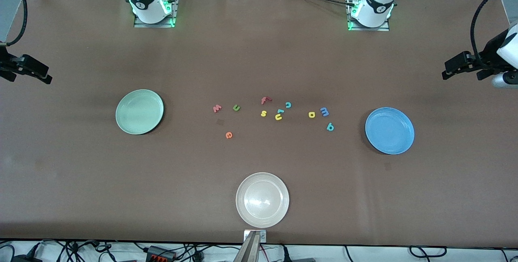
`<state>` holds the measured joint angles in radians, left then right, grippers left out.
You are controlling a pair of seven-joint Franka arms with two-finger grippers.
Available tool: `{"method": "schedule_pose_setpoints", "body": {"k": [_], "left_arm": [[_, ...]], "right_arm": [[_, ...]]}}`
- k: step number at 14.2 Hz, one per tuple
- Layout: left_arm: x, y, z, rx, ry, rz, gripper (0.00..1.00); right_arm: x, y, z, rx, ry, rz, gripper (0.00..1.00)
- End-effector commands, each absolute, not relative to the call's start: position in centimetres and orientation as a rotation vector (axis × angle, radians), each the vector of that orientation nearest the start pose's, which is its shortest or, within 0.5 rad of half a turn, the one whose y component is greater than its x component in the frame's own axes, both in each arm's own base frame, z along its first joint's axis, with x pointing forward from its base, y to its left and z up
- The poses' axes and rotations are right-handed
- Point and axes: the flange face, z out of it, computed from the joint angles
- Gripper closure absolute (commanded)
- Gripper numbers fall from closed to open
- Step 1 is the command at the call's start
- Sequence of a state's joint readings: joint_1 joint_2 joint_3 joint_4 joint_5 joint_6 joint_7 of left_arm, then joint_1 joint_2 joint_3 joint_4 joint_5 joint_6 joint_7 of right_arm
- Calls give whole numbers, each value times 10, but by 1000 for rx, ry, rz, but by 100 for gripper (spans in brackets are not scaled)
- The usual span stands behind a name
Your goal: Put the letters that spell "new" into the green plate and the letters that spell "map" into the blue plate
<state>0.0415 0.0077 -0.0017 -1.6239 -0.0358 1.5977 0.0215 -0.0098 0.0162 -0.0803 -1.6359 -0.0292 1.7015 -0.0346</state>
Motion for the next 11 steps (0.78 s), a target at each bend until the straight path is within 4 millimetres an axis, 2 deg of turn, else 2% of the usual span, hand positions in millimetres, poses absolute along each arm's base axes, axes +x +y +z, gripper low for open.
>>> {"method": "schedule_pose_setpoints", "body": {"k": [1,4,8,9,11], "left_arm": [[561,19,603,-3183,-7,46,0],[561,18,604,-3190,-7,43,0],[562,14,605,-3184,6,39,0],[562,13,605,-3187,5,39,0],[562,15,605,-3186,3,39,0]], "right_arm": [[563,-56,598,-3190,85,-74,0],[563,-48,596,-3190,68,-65,0],[569,-39,565,-3186,37,96,0],[574,-30,552,-3181,15,136,0],[588,19,517,-3171,-108,213,0]]}}
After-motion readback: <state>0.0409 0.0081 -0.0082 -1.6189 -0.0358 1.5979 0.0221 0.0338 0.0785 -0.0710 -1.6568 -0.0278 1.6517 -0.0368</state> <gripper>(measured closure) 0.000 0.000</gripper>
